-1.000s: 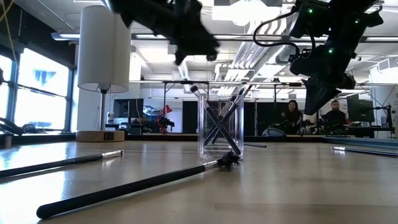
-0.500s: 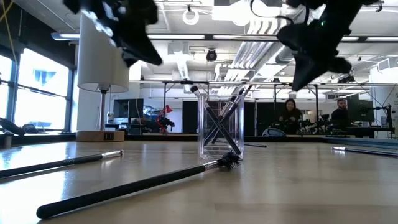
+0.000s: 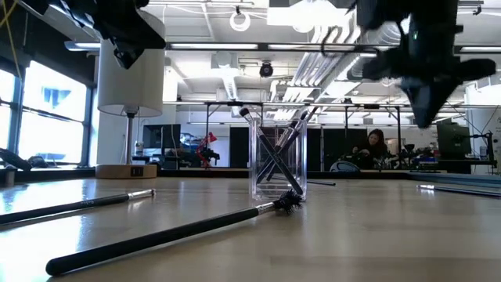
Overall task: Pick & Place Makeup Brushes
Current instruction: Put the eyeshadow brush into the transparent organizer
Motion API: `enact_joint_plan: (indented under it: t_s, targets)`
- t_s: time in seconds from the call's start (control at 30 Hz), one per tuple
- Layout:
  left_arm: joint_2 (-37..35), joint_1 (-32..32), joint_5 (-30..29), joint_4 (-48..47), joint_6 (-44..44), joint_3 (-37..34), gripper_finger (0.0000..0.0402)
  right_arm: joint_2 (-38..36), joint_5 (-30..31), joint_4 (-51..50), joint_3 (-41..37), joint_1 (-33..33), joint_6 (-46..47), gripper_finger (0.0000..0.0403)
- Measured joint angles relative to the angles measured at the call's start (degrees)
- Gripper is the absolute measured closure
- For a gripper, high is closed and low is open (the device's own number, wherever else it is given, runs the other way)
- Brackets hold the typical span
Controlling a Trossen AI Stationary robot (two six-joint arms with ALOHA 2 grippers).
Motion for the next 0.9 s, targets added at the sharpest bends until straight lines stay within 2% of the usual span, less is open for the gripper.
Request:
enact_joint_plan:
  t_s: [0.13, 0.37, 0.57, 0.9]
  targets:
    - [-0.4, 0.0, -0.1, -0.5, 0.0, 0.0, 0.0401, 1.7, -3.2, 3.4, -5.9, -2.7, 2.2, 0.039]
    - [-0.3, 0.0, -0.1, -1.0, -0.9, 0.0, 0.0401, 1.7, -6.0, 18.8, -15.3, -7.9, -2.4, 0.0341]
    - [-0.3, 0.0, -0.1, -1.9, -1.1, 0.0, 0.0401, 1.7, -2.1, 20.9, -16.2, -10.8, -5.4, 0.0311]
    - [-0.3, 0.0, -1.5, -2.5, -0.9, 0.0, 0.0401, 1.7, -1.6, 22.4, -16.2, -16.8, -13.7, 0.0309]
